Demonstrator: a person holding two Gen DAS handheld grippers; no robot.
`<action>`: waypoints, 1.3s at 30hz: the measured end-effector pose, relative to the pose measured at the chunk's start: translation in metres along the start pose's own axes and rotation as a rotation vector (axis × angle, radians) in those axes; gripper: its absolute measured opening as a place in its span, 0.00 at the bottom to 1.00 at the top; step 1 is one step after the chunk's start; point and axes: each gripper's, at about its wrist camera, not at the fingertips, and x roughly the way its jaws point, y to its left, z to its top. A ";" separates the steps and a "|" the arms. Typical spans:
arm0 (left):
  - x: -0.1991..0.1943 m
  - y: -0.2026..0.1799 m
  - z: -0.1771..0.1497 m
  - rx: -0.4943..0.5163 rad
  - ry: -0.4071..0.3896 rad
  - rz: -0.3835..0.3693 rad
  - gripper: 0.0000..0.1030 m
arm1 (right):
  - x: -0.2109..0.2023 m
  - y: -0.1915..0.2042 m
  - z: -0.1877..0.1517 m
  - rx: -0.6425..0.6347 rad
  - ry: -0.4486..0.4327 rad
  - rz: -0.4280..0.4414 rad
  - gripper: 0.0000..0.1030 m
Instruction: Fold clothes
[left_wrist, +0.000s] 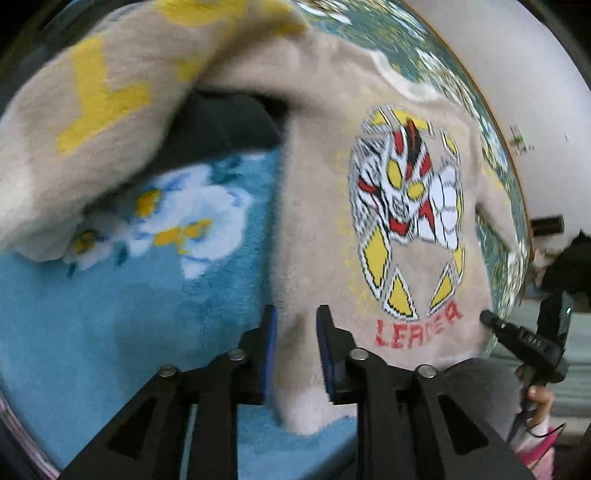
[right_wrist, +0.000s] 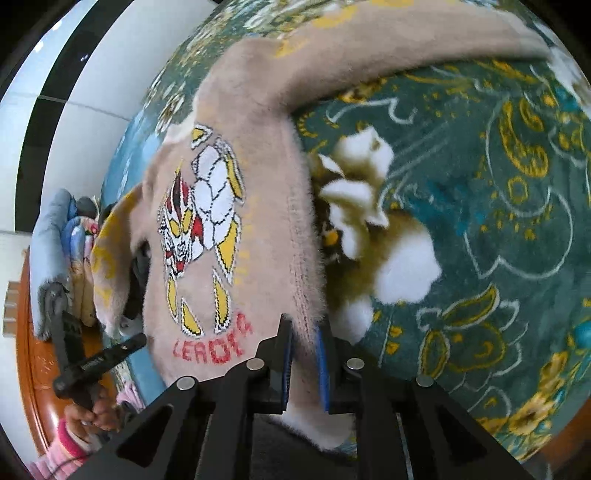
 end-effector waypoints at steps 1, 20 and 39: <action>-0.006 0.003 -0.001 -0.017 -0.009 0.003 0.25 | -0.002 0.000 0.002 -0.009 -0.006 -0.004 0.18; -0.111 0.164 0.008 -0.657 -0.268 -0.104 0.36 | -0.072 -0.191 0.127 0.735 -0.520 0.166 0.42; -0.130 0.183 -0.007 -0.599 -0.274 0.023 0.36 | -0.145 -0.129 0.124 0.569 -0.706 0.315 0.11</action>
